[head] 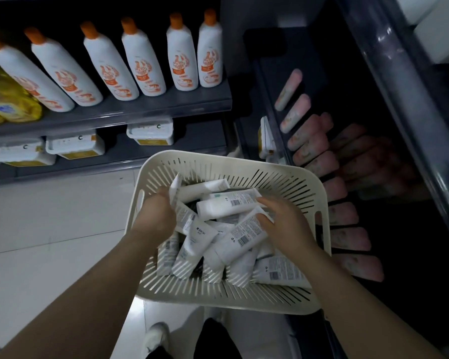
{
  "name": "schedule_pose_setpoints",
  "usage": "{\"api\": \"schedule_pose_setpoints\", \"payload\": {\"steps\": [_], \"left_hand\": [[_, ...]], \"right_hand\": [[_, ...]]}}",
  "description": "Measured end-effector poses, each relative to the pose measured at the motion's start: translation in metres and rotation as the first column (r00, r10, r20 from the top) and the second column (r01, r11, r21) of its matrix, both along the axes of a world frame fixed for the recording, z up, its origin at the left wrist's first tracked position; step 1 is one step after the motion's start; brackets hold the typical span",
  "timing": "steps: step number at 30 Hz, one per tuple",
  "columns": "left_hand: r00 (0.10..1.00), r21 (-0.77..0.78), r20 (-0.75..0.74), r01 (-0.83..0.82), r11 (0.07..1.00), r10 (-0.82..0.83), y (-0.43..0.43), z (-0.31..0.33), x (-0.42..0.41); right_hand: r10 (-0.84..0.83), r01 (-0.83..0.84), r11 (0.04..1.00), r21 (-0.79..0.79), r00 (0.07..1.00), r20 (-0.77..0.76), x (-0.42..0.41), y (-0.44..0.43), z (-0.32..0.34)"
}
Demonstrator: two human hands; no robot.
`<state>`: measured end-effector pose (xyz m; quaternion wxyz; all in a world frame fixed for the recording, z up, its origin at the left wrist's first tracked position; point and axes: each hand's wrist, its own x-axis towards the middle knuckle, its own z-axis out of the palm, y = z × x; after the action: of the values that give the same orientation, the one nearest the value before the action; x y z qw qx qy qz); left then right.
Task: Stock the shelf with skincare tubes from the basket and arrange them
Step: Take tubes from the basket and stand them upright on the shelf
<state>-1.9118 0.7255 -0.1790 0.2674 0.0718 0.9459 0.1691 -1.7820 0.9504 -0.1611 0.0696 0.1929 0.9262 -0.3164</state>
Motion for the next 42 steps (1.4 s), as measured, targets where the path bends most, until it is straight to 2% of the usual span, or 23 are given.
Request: {"api": "schedule_pose_setpoints", "payload": {"steps": [7, 11, 18, 25, 30, 36, 39, 42], "left_hand": [[0.989, 0.186, -0.107, -0.081, 0.979, 0.103, -0.014, 0.065, 0.014], [0.979, 0.277, -0.131, -0.116, 0.954, 0.157, -0.015, 0.087, 0.023], [0.987, 0.271, -0.075, -0.117, 0.955, 0.142, -0.009, 0.083, 0.035], [0.997, 0.284, -0.070, -0.017, 0.959, 0.038, 0.006, 0.074, 0.050], [0.998, 0.266, -0.058, 0.027, 0.964, -0.012, 0.008, 0.070, 0.052], [0.998, 0.248, -0.065, 0.005, 0.969, 0.011, 0.003, 0.071, 0.050], [0.995, 0.254, -0.096, -0.002, 0.967, 0.027, -0.005, 0.076, 0.042], [0.988, 0.245, -0.151, -0.005, 0.970, 0.044, -0.016, 0.084, 0.034]], "right_hand": [[0.012, -0.012, 1.000, 0.023, 1.000, -0.005, -0.017, -0.015, 0.011], [-0.022, 0.023, 1.000, -0.009, 0.998, 0.053, -0.018, -0.009, 0.016], [-0.109, 0.112, 0.992, -0.063, 0.992, 0.057, 0.014, 0.015, 0.034], [-0.045, 0.067, 0.994, -0.081, 0.966, 0.254, 0.050, 0.022, 0.022], [-0.061, 0.083, 0.993, -0.080, 0.966, 0.252, 0.053, 0.009, 0.016], [-0.099, 0.142, 0.968, -0.205, 0.973, 0.209, 0.030, -0.011, -0.007], [-0.140, 0.178, 0.973, -0.150, 0.962, 0.234, 0.024, -0.018, -0.018], [-0.136, 0.167, 0.974, -0.154, 0.971, 0.196, 0.014, -0.029, -0.020]]}}
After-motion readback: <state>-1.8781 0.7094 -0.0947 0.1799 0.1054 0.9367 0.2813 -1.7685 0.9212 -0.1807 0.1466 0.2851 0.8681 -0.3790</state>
